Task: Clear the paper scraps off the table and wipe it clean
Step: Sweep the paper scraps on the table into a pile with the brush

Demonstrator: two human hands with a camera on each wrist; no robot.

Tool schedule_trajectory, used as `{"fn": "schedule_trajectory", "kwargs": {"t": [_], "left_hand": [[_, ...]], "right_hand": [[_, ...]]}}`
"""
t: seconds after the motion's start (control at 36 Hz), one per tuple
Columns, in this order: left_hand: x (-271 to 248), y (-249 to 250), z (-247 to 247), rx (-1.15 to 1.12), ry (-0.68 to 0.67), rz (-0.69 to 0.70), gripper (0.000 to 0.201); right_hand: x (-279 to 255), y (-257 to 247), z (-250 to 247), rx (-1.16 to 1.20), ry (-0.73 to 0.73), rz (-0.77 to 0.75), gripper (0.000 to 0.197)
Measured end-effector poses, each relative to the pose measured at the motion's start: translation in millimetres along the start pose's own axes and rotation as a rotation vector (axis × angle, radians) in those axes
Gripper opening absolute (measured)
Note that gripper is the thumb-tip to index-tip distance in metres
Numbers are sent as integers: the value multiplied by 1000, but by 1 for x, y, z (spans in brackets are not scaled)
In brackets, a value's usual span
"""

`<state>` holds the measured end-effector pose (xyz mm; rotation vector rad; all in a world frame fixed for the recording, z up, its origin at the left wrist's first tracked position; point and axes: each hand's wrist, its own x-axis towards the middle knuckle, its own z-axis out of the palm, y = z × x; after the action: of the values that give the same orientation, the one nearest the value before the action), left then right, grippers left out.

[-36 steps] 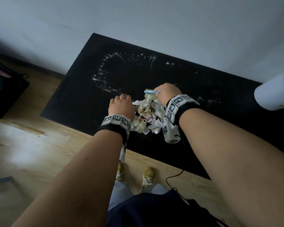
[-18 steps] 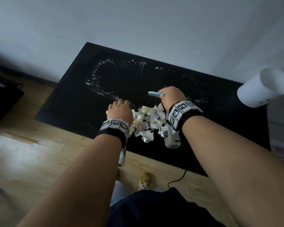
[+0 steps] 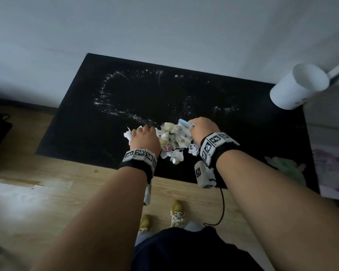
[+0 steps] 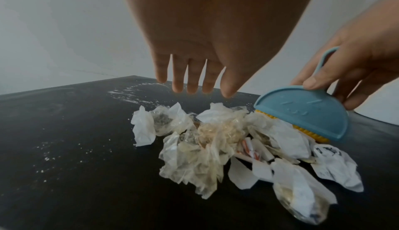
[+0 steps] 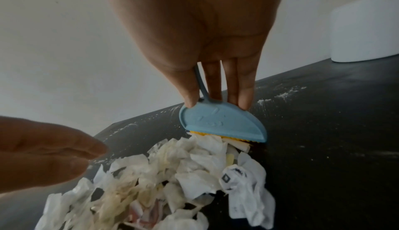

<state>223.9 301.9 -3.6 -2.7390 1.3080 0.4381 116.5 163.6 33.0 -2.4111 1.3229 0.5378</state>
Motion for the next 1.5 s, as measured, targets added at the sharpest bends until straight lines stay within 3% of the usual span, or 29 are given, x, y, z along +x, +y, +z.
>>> {"fn": "schedule_trajectory", "kwargs": {"t": [0.14, 0.19, 0.31, 0.44, 0.69, 0.92, 1.03, 1.08, 1.33, 1.5], "left_hand": [[-2, 1, 1, 30, -29, 58, 43], [-2, 0, 0, 35, -19, 77, 44], [-4, 1, -4, 23, -8, 111, 48], [-8, -2, -5, 31, -1, 136, 47], [-16, -19, -5, 46, 13, 151, 38], [-21, -43, -14, 8, 44, 138, 42], [-25, -64, -19, 1, 72, 98, 34], [-27, -75, -22, -6, 83, 87, 34], [-39, -136, -24, -3, 97, 4, 40], [-50, -170, -16, 36, 87, -14, 41]], "right_hand": [[-19, -1, 1, 90, 76, -9, 22], [-24, 2, 1, 130, 129, 31, 27], [-33, 16, 1, 159, 210, 173, 16], [-43, 31, 13, 174, 146, 304, 22], [-54, 6, 20, 233, 149, 274, 26], [-65, -11, 4, 286, 411, 208, 18], [-69, -33, -6, 375, 516, 156, 32], [-69, -47, -8, 462, 539, 126, 29], [-56, -133, -2, 773, 441, 35, 21], [-47, -189, 26, 742, 304, 9, 21]]}}
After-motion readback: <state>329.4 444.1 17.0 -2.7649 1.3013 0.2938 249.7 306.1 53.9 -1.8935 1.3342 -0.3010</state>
